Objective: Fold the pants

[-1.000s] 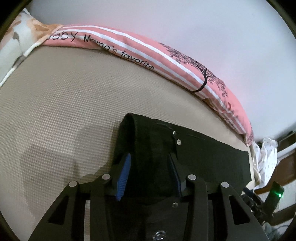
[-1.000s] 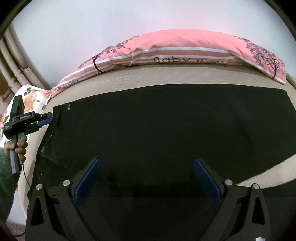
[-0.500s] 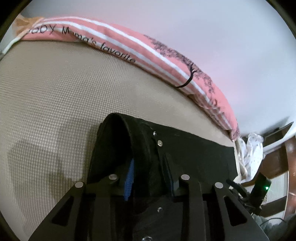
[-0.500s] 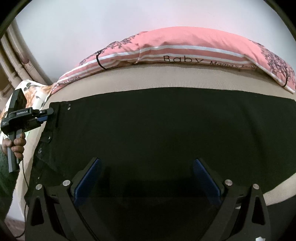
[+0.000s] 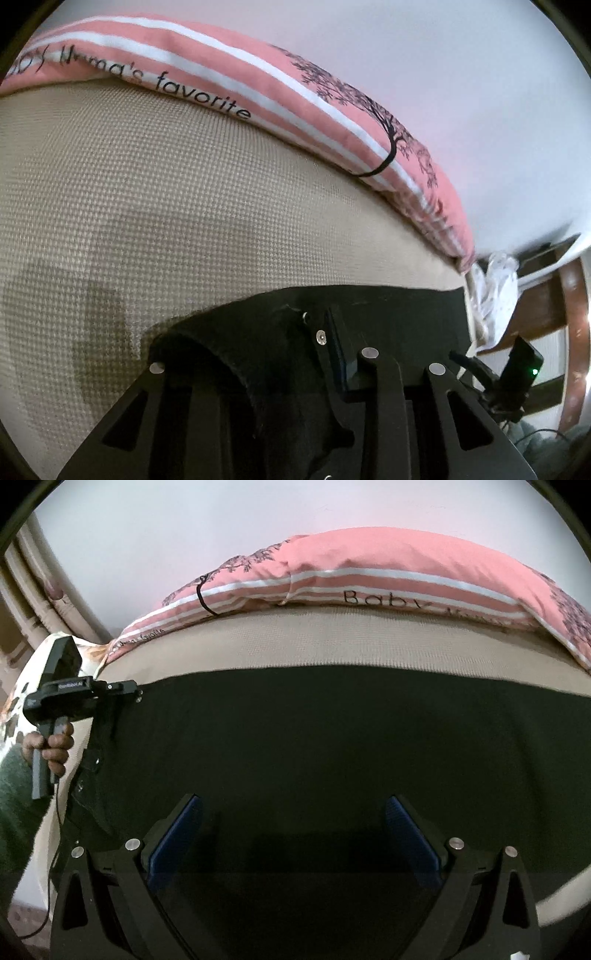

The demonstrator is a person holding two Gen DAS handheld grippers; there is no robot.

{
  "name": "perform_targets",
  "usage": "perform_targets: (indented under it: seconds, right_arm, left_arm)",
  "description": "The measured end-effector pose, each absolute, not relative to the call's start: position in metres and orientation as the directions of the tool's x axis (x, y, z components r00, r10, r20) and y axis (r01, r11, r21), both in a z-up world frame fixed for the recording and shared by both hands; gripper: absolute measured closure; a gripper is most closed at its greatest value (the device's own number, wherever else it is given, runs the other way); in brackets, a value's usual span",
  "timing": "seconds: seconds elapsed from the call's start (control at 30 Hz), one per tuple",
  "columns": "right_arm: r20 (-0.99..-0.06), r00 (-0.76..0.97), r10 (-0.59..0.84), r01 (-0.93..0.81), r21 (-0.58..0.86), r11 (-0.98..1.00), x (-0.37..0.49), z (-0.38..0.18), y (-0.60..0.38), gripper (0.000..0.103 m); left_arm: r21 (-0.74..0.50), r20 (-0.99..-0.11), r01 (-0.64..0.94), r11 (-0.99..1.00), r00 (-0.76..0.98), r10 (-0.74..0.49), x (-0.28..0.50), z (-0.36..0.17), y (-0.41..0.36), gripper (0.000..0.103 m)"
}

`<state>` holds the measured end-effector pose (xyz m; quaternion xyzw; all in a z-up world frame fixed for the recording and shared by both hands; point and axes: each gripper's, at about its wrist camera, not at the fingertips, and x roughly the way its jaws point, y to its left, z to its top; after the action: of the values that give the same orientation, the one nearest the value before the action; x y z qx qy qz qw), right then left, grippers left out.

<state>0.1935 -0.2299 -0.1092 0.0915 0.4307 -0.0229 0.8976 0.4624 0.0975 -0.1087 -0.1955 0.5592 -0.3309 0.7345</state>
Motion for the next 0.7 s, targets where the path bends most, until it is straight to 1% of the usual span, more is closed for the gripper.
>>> perform_targets:
  seconds: [0.03,0.07,0.1,0.13,0.2,0.3,0.4,0.5,0.63,0.7]
  right_arm:
    - [-0.777,0.628,0.039,0.113,0.140,0.984,0.197,-0.108,-0.232,0.004]
    - [-0.780,0.625,0.035,0.104,0.128,0.986,0.202,-0.107,-0.235,0.004]
    - [-0.783,0.621,0.026,0.096,0.109,0.989,0.206,-0.106,-0.237,0.004]
    - [-0.787,0.616,0.014,0.082,0.081,0.993,0.211,-0.105,-0.238,0.004]
    - [-0.796,0.605,-0.003,0.047,0.033,0.998,0.220,-0.104,-0.241,0.004]
    - [-0.808,0.589,0.023,-0.030,0.006,1.000,0.234,-0.099,-0.246,0.004]
    - [-0.818,0.569,0.082,-0.145,-0.002,0.989,0.253,-0.088,-0.248,0.004]
    - [-0.817,0.562,0.125,-0.239,-0.017,0.971,0.275,-0.075,-0.250,0.004]
    - [-0.849,0.469,0.242,-0.373,0.058,0.926,0.306,-0.069,-0.254,0.004]
    - [-0.873,0.399,0.281,-0.434,0.090,0.897,0.322,-0.071,-0.255,0.007]
  left_arm:
    - [-0.668,-0.682,0.254,0.700,0.166,-0.712,0.462,-0.109,0.099,0.073]
    - [-0.668,-0.679,0.246,0.702,0.183,-0.711,0.460,-0.109,0.100,0.077]
    - [-0.648,-0.688,0.246,0.721,0.217,-0.692,0.456,-0.106,0.101,0.089]
    - [-0.632,-0.692,0.252,0.733,0.242,-0.680,0.453,-0.103,0.100,0.093]
    - [-0.626,-0.662,0.282,0.727,0.301,-0.687,0.439,-0.090,0.099,0.094]
    - [-0.631,-0.608,0.331,0.702,0.352,-0.712,0.421,-0.066,0.099,0.094]
    - [-0.633,-0.557,0.389,0.670,0.372,-0.743,0.399,-0.038,0.096,0.094]
    - [-0.633,-0.526,0.421,0.650,0.381,-0.760,0.384,-0.018,0.099,0.094]
    - [-0.640,-0.501,0.430,0.637,0.396,-0.770,0.368,0.000,0.098,0.094]
    - [-0.635,-0.502,0.432,0.641,0.399,-0.767,0.364,0.006,0.098,0.094]
